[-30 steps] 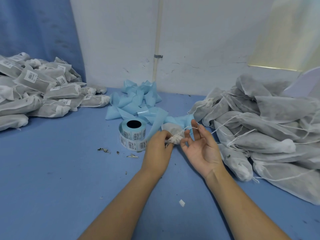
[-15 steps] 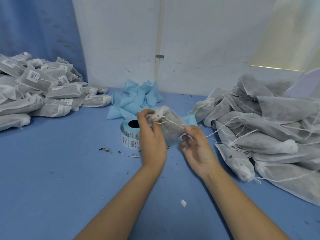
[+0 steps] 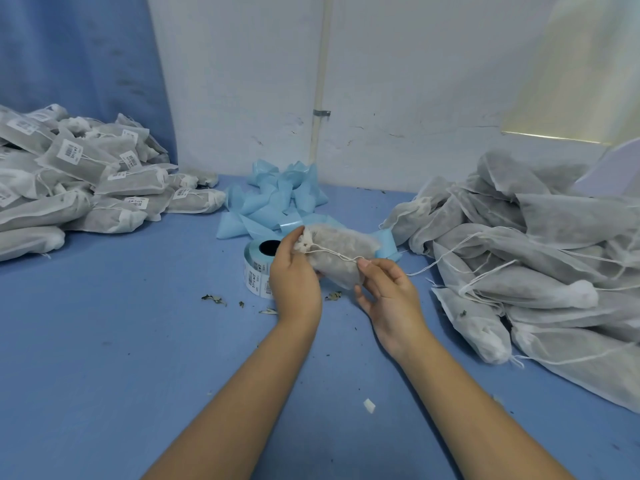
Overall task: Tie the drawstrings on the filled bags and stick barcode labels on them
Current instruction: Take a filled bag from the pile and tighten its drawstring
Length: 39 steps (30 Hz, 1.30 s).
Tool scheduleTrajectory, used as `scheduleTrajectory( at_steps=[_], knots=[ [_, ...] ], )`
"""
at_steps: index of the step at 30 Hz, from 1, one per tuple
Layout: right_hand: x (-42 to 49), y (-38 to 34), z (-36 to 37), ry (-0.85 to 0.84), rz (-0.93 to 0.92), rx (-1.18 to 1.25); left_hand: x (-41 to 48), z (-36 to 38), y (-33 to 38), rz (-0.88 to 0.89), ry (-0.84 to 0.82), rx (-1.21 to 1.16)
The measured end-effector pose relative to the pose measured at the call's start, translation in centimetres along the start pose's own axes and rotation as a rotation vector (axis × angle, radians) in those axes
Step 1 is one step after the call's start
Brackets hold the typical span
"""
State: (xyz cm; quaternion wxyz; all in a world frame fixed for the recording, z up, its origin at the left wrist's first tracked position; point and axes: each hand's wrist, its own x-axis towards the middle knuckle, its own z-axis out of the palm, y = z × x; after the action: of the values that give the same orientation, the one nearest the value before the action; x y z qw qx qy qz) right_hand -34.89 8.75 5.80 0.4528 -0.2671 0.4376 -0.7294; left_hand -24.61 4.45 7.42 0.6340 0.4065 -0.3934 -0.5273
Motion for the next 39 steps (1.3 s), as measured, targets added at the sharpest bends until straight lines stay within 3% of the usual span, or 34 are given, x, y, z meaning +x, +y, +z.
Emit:
scheduleTrajectory(
  at_steps=[3, 10, 17, 25, 30, 34, 39],
  knots=[
    [0.0, 0.0, -0.1, 0.021, 0.007, 0.036, -0.3, 0.1, 0.2, -0.035, -0.086, -0.035],
    [-0.1, -0.2, -0.1, -0.009, 0.011, 0.080, -1.3, 0.6, 0.0, 0.189, -0.264, 0.184],
    [-0.3, -0.3, 0.0, -0.051, 0.002, 0.074, -1.2, 1.0, 0.3, 0.199, -0.188, 0.067],
    [-0.6, -0.3, 0.3, -0.066, -0.039, 0.010, -0.8, 1.2, 0.9, -0.090, -0.165, -0.129],
    [-0.6, 0.0, 0.2, -0.116, -0.076, -0.057, -1.0, 1.3, 1.2, -0.011, -0.156, -0.102],
    [-0.4, 0.4, 0.0, -0.143, -0.148, -0.220, -1.0, 1.3, 1.5, 0.042, -0.124, -0.061],
    [0.1, 1.5, 0.1, -0.147, -0.179, -0.665, -0.4, 0.9, 1.8, 0.044, -0.102, -0.073]
  ],
)
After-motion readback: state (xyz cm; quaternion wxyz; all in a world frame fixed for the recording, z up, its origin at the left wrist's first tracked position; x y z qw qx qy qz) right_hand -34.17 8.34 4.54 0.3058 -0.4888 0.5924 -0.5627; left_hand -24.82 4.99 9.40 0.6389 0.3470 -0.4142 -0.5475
